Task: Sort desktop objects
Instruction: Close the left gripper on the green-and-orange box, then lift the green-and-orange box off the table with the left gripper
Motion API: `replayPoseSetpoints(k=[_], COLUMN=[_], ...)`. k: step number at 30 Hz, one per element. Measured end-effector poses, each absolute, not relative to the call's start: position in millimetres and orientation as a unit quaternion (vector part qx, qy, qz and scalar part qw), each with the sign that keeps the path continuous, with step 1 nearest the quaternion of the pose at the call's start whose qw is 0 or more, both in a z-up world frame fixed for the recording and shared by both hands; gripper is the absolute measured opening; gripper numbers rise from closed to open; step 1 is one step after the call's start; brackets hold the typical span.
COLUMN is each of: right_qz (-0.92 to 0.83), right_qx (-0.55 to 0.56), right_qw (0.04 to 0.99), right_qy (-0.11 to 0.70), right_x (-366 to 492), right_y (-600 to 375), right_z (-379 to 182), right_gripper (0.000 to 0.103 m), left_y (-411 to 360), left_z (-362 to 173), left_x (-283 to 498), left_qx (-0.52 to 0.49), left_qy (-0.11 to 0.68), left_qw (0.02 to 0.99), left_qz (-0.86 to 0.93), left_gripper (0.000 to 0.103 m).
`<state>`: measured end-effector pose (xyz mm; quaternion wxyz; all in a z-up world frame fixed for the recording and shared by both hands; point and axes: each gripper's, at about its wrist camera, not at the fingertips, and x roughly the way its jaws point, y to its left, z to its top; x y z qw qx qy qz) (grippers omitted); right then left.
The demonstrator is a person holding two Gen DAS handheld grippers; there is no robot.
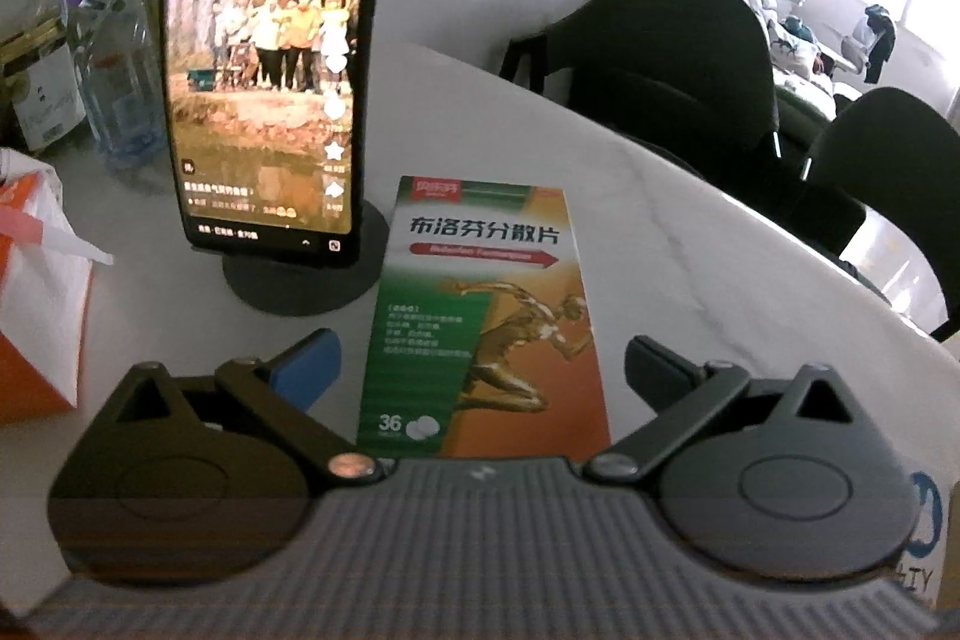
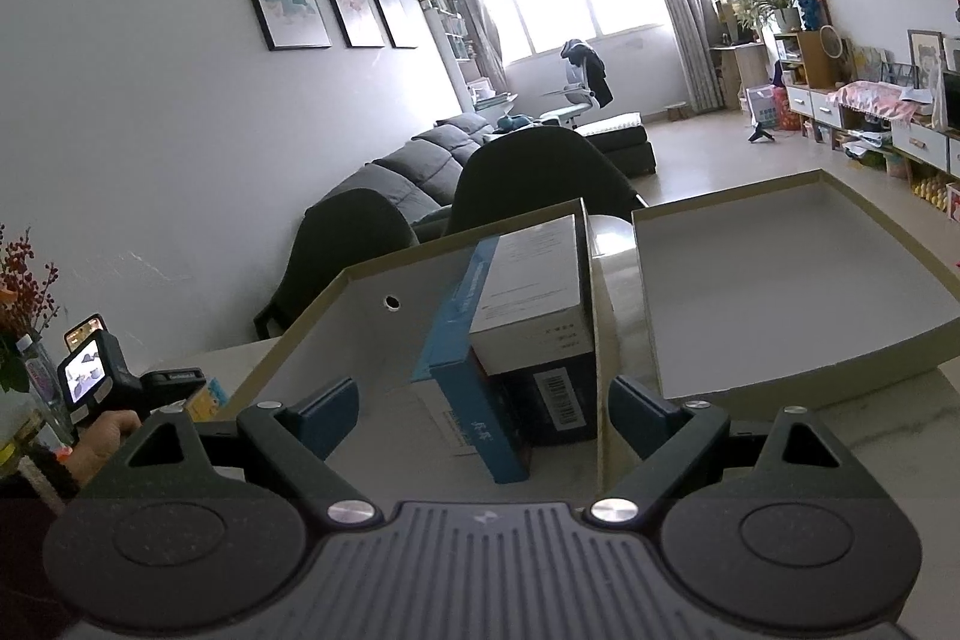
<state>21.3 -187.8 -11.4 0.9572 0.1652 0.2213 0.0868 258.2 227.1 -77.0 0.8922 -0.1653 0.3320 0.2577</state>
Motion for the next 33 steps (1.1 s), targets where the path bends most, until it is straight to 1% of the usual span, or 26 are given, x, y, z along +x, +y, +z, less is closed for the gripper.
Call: replayPoseSetpoints(k=[6,8,10,14,16,19,20,21,22,23,25,27,33], right_qz=[0.086,0.086,0.087,0.089,0.089,0.091,0.092,0.094,0.095,0.097,0.099,0.101,0.103], right_qx=[0.168,0.17,0.171,0.172,0.172,0.174,0.174,0.172,0.17,0.168,0.165,0.163,0.166], right_qw=[0.957,0.957,0.957,0.957,0.958,0.958,0.958,0.958,0.959,0.959,0.96,0.96,0.96], right_qy=[0.219,0.218,0.218,0.215,0.214,0.211,0.21,0.208,0.207,0.206,0.205,0.203,0.201], right_x=[18.7,18.3,18.0,15.5,14.0,11.3,10.3,9.4,8.4,7.8,6.9,6.7,10.3], right_y=[-189.5,-190.0,-190.0,-189.2,-188.6,-188.3,-187.9,-187.1,-186.2,-185.1,-182.9,-181.2,-179.0], right_z=[-10.5,-10.3,-10.3,-9.8,-8.8,-6.8,-5.9,-4.7,-3.4,-2.1,0.4,2.3,4.0], right_gripper=[0.092,0.092,0.092,0.092,0.092,0.092,0.092,0.092,0.092,0.092,0.092,0.092,0.092], left_y=[233.0,234.7,237.2,240.9,243.3,244.6,245.2,245.4,245.5,245.0,243.8,239.8,226.5], left_z=[-81.2,-81.6,-81.5,-81.6,-82.0,-83.4,-83.6,-83.0,-81.8,-80.2,-75.4,-68.2,-48.4], left_x=[254.2,252.2,249.6,245.5,241.4,233.2,231.4,230.3,230.4,232.1,233.9,238.7,259.8], left_qx=[-0.205,-0.218,-0.231,-0.237,-0.238,-0.235,-0.238,-0.241,-0.241,-0.241,-0.248,-0.238,-0.196], left_qy=[0.331,0.328,0.326,0.325,0.324,0.318,0.318,0.321,0.328,0.336,0.34,0.34,0.34], left_qw=[0.889,0.889,0.888,0.889,0.89,0.896,0.896,0.894,0.891,0.887,0.885,0.885,0.885], left_qz=[0.24,0.233,0.226,0.22,0.214,0.203,0.2,0.199,0.202,0.204,0.2,0.211,0.252], left_gripper=[0.091,0.081,0.07,0.061,0.054,0.05,0.05,0.052,0.065,0.072,0.091,0.094,0.096])
